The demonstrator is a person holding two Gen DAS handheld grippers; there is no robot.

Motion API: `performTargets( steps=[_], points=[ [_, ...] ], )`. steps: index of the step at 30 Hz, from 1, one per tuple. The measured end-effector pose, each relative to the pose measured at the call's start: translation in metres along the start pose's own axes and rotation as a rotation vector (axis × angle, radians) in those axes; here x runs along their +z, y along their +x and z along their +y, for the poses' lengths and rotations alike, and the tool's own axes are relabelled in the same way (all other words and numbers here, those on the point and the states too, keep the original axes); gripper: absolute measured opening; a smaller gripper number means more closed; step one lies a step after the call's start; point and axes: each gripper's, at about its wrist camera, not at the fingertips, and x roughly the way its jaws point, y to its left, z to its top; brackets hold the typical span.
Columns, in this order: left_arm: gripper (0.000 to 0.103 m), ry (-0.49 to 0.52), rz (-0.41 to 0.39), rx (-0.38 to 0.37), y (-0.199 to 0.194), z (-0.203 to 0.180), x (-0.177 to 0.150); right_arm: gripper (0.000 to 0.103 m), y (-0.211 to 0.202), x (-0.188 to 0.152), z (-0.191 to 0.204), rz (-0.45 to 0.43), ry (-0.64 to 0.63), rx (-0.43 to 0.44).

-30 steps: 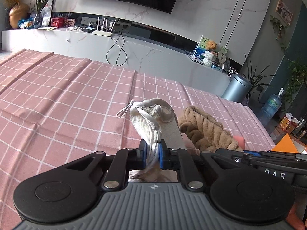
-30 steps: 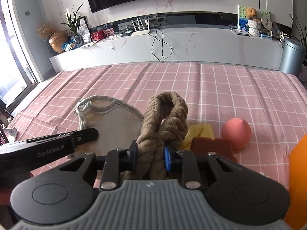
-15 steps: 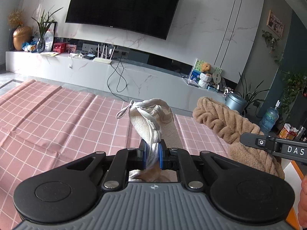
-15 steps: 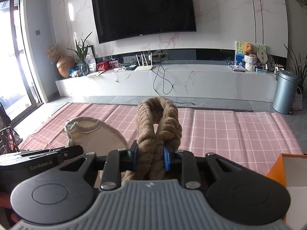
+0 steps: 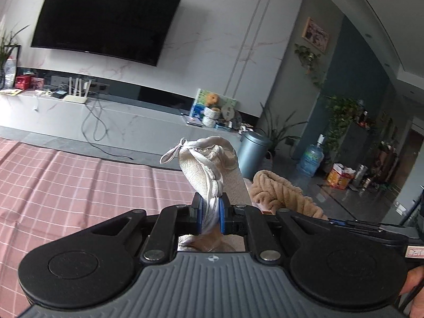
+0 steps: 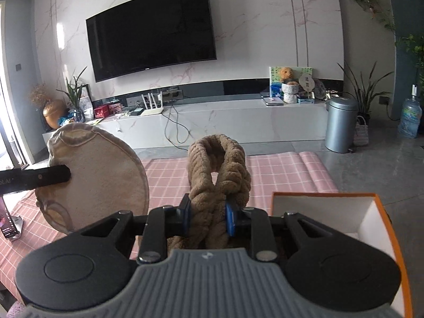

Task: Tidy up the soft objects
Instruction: 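Carry the bib with the left tool while the right tool carries the headband into the box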

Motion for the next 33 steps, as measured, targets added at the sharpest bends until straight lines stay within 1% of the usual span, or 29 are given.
performTargets(
  steps=[3,7,9,12,15,21,29,32,33],
  points=[
    [0.013,0.035,0.050,-0.075,0.019,-0.029,-0.007,0.024,-0.018,-0.013,-0.029,0.017,0.006,-0.064],
    [0.013,0.104,0.121,-0.154,0.043,-0.068,-0.023,0.024,-0.032,-0.033,-0.065,0.065,-0.001,-0.143],
    [0.013,0.139,0.152,-0.181,0.054,-0.086,-0.031,0.024,-0.034,-0.044,-0.080,0.095,-0.015,-0.176],
    [0.013,0.193,0.201,-0.198,0.072,-0.106,-0.041,0.024,-0.033,-0.058,-0.100,0.137,-0.033,-0.212],
    [0.013,0.245,0.255,-0.187,0.089,-0.123,-0.053,0.025,-0.026,-0.069,-0.113,0.179,-0.053,-0.238],
    [0.013,0.339,0.331,-0.169,0.105,-0.149,-0.077,0.024,-0.004,-0.081,-0.116,0.221,-0.149,-0.281],
    [0.013,0.423,0.419,-0.124,0.126,-0.165,-0.096,0.024,0.020,-0.096,-0.126,0.284,-0.185,-0.261],
    [0.014,0.456,0.433,-0.118,0.130,-0.167,-0.100,0.026,0.029,-0.095,-0.129,0.304,-0.185,-0.267],
    [0.014,0.463,0.436,-0.121,0.129,-0.168,-0.101,0.031,0.029,-0.095,-0.128,0.306,-0.185,-0.265]
  ],
)
